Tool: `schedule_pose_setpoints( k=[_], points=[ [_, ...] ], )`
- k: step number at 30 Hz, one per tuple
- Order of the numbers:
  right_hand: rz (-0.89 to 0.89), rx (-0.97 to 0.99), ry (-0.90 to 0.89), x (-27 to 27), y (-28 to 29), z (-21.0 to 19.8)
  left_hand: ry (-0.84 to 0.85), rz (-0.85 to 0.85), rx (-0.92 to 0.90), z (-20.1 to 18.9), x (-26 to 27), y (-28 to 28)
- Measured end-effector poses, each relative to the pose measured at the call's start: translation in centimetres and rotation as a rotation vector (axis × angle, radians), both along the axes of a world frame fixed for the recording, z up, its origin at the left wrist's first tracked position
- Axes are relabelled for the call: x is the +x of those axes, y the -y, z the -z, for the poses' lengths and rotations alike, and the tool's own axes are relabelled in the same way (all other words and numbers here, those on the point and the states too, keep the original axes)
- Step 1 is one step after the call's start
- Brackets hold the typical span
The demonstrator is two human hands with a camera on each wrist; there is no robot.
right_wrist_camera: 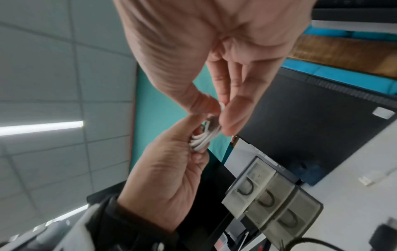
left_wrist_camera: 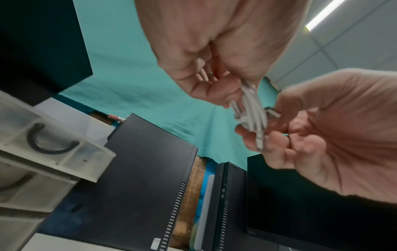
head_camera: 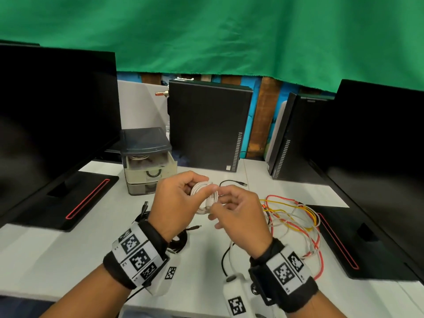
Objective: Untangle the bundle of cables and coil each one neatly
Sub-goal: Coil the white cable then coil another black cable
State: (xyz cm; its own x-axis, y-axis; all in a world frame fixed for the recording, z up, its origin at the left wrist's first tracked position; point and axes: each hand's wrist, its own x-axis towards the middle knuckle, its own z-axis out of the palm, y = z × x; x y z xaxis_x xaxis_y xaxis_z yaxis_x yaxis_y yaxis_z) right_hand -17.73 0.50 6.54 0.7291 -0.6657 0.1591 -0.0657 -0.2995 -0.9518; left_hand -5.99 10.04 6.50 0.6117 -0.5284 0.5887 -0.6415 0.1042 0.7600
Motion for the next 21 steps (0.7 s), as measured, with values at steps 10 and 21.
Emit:
schedule_pose_setpoints(
  k=[10,21],
  points=[
    [-0.141,0.326,0.099,2.2,0.1,-1.1,-0.077,0.008,0.037,-0.9,3.0,-0.7],
    [0.098,0.455,-0.33,10.6,5.7,5.7,-0.374,-0.09,-0.091,-4.3,7.8,-5.0]
  ],
)
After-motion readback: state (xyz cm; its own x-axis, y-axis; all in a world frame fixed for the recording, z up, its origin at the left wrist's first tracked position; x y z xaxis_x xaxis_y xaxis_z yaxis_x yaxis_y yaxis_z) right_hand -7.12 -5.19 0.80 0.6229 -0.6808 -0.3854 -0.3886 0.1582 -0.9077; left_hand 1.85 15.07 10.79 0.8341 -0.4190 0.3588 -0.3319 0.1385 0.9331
